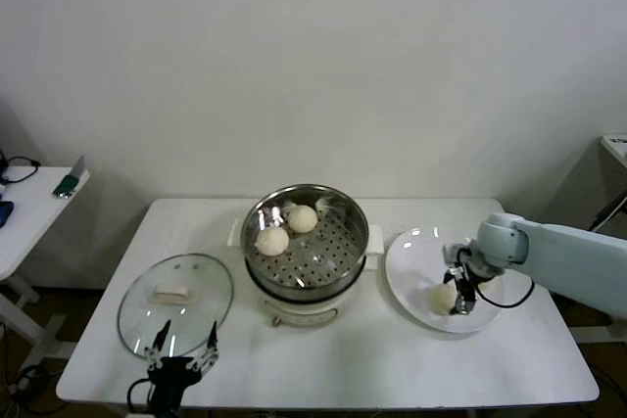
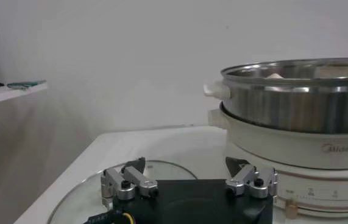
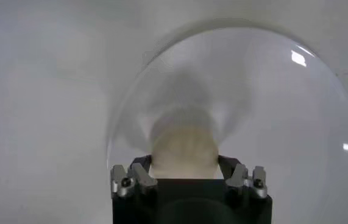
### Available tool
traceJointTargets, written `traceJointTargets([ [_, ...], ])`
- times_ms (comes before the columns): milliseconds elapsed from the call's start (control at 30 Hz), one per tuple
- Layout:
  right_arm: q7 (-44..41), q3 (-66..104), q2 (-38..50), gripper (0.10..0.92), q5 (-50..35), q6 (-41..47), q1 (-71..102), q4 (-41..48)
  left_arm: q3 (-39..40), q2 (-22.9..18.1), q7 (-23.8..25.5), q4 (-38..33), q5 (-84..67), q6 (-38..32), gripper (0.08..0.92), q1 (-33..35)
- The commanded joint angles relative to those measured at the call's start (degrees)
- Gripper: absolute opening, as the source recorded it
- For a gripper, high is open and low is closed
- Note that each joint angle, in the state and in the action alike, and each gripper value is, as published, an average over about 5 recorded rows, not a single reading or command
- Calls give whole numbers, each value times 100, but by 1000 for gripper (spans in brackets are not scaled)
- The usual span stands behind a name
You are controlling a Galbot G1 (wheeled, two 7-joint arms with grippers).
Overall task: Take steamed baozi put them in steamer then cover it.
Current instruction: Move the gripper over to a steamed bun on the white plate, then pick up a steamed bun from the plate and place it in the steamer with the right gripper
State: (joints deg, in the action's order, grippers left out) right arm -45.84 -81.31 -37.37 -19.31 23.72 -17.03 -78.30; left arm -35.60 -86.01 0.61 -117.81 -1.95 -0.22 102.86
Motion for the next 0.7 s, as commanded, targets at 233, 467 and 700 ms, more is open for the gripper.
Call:
traceJointTargets([
  [233, -784, -838, -137, 645, -223, -754, -1671, 21, 5, -12, -4, -24, 13, -3, 823, 2],
  [467, -1544, -1634, -1073, 651, -521, -2599, -4051, 347, 11, -11, -7, -69, 25, -21, 823, 17],
  [700, -1641, -738, -2030, 649, -443, -3383, -4764, -743, 56, -31, -29, -69, 46, -43, 823, 15],
])
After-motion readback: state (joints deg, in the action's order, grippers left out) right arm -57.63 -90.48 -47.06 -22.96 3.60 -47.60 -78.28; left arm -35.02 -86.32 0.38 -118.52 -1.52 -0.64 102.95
